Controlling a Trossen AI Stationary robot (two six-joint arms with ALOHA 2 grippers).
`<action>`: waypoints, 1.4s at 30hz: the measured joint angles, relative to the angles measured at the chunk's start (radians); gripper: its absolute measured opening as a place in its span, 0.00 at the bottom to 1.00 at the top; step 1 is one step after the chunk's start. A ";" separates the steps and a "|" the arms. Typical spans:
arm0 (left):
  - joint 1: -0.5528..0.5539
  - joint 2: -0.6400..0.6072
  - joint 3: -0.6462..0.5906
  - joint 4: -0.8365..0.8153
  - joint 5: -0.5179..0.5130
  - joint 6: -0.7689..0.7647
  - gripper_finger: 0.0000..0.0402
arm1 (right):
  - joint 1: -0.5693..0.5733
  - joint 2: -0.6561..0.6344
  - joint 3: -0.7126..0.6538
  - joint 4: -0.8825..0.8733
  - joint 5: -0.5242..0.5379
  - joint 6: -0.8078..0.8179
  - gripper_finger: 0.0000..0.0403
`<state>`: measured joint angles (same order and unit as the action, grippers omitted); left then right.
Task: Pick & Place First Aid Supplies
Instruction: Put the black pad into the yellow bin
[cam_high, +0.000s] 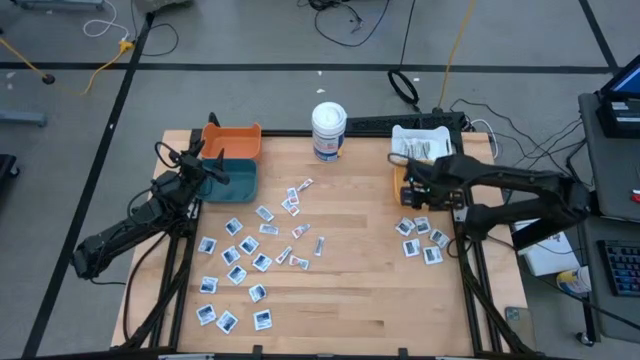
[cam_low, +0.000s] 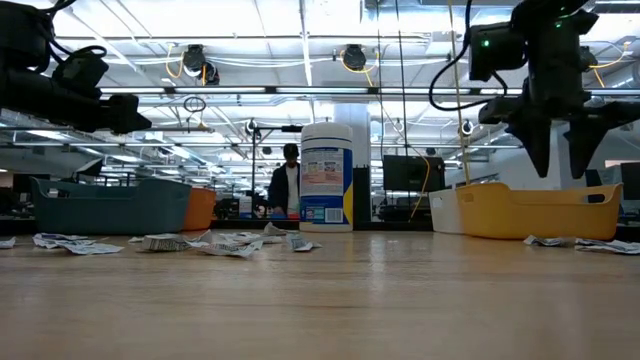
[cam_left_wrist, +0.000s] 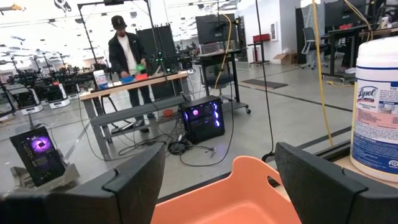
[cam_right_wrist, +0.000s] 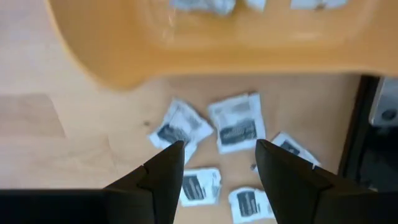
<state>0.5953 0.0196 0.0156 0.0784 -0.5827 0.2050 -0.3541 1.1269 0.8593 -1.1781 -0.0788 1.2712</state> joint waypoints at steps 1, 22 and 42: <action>0.000 0.000 0.000 0.000 0.000 0.000 0.77 | 0.034 0.006 0.000 0.001 0.000 0.020 0.48; 0.000 0.000 0.000 0.000 0.000 0.000 0.77 | 0.493 0.103 0.000 0.084 0.004 0.316 0.47; 0.000 0.000 0.000 0.000 0.000 0.000 0.77 | 0.511 0.265 -0.156 0.420 -0.004 0.263 0.42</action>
<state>0.5950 0.0193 0.0155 0.0784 -0.5831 0.2050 0.1574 1.3920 0.7036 -0.7583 -0.0831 1.5340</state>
